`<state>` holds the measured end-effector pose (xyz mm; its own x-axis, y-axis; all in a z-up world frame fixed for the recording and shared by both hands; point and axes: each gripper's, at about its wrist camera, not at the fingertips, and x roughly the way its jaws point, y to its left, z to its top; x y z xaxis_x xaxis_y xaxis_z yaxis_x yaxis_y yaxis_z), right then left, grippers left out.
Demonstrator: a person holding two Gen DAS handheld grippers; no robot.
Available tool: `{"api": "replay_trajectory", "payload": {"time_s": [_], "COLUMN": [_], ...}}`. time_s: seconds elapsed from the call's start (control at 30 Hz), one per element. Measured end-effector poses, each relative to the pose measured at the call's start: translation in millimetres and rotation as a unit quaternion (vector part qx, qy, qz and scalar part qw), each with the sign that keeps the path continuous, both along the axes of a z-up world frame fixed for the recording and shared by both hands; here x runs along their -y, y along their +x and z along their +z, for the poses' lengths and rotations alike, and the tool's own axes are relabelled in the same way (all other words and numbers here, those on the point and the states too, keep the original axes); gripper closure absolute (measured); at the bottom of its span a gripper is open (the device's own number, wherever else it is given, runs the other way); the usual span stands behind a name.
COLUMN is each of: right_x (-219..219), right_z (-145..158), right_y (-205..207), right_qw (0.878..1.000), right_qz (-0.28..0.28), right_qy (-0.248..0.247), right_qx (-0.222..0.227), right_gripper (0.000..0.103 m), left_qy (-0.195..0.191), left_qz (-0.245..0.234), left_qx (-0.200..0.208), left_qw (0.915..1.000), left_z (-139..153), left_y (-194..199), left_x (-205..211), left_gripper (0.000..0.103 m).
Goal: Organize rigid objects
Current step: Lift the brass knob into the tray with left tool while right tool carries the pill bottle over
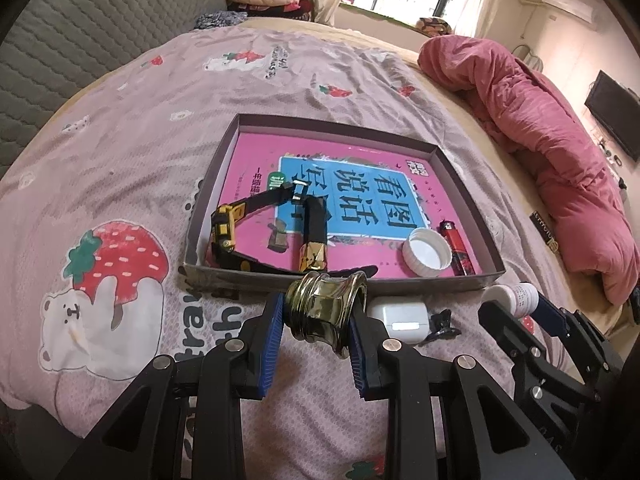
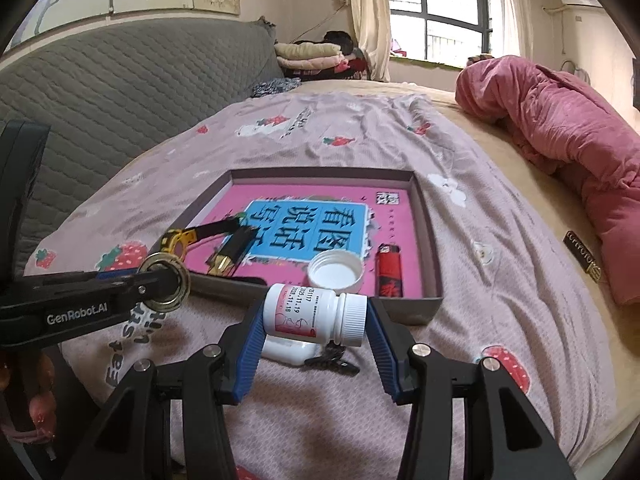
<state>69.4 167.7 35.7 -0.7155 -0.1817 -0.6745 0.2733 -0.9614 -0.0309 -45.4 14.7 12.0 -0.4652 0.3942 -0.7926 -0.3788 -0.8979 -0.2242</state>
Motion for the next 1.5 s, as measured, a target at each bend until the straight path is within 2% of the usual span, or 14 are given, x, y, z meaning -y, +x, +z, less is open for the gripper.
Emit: {"api": "replay_trajectory", "payload": {"time_s": [0.23,0.83,1.13,1.27,1.5], "right_x": [-9.3,-33.6,-36.0,-34.3,-27.0], "right_z": [4.8,18.1,20.2,18.2,-2.2], "right_y": [-8.7,-24.4,-34.0,-40.9,-60.6], "right_qw": [1.0,0.998,0.998,0.998,0.999], "right_qz": [-0.014,-0.049,-0.049,-0.041,-0.027], "right_qy": [-0.003,0.002,0.006,0.004,0.02], "right_qx": [-0.011,-0.042,-0.05,-0.043,0.001], "right_gripper": [0.054,0.054,0.053,0.054,0.054], "left_qy": [0.002,0.011,0.013,0.007,-0.01], "left_qz": [-0.008,-0.011,-0.013,-0.017,-0.021], "left_qx": [-0.013,-0.015,-0.022,-0.022,-0.009], "left_qw": [0.9999,0.9998,0.9996,0.9996,0.9997], "left_z": [6.7,10.5,13.5,10.0,-6.4], "left_y": [-0.5,-13.5,-26.5,-37.4,-52.3], "left_x": [-9.3,-26.1,-40.6,-51.6,-67.1], "left_gripper": [0.073,0.073,0.073,0.073,0.073]}}
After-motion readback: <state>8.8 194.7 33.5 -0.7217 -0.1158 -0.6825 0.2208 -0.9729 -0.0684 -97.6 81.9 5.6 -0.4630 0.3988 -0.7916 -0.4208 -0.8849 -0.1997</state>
